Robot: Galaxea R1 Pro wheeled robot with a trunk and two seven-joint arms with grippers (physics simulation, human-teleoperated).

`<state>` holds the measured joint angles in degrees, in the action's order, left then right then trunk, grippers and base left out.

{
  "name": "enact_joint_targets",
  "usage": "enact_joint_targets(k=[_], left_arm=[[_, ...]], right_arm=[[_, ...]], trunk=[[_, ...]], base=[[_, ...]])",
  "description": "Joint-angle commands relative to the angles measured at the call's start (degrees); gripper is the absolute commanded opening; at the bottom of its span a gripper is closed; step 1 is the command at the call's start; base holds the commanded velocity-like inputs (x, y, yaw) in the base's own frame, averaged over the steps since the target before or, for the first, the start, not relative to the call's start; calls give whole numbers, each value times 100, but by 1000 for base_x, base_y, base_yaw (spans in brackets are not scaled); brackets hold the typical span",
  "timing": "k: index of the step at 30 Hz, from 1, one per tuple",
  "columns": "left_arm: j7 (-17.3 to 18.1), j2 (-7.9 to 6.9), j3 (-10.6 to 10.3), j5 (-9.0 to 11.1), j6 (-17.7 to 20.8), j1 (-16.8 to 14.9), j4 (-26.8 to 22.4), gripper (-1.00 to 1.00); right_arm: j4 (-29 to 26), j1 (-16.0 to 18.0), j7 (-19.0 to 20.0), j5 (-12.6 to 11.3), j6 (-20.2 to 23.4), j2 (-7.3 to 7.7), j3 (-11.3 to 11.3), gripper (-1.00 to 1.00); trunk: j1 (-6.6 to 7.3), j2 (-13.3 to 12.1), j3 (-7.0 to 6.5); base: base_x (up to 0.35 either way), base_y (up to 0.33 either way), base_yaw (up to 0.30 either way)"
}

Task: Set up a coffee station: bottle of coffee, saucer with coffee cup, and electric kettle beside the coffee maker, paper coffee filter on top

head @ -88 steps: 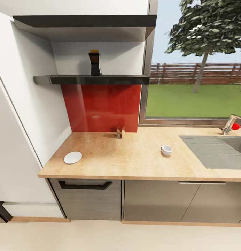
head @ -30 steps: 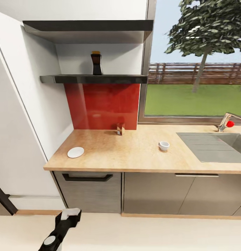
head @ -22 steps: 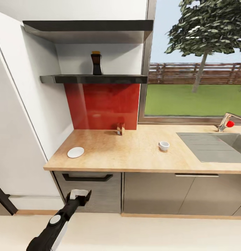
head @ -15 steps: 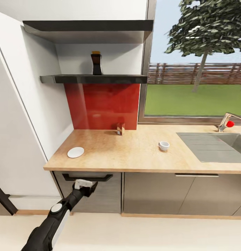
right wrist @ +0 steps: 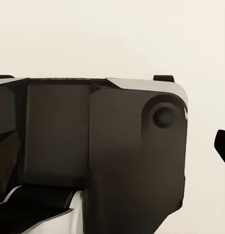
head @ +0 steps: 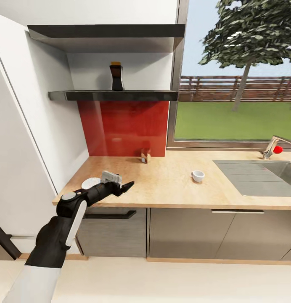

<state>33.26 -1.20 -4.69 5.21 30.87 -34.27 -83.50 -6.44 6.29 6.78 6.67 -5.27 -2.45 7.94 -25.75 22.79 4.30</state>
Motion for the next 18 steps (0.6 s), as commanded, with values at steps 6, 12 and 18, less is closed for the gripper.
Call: enact_joint_targets(k=[6,12,18], left_arm=[[-21,133,2,44,964,-1417,9,100],[-174,391,5,3,1263,-2540,97,100],[-904,556,10,12,1571,-3789,840,100]], right_arm=[[2,4,16,62,-20,-9,48,100],[2,4,16,64,-18,-10,50,100],[2,4,16,69,-18,-10,47,100]], trunk=[[-3,12,14],[-3,12,14],[-3,12,14]], base=[[0,0,0],[0,0,0],[0,0,0]])
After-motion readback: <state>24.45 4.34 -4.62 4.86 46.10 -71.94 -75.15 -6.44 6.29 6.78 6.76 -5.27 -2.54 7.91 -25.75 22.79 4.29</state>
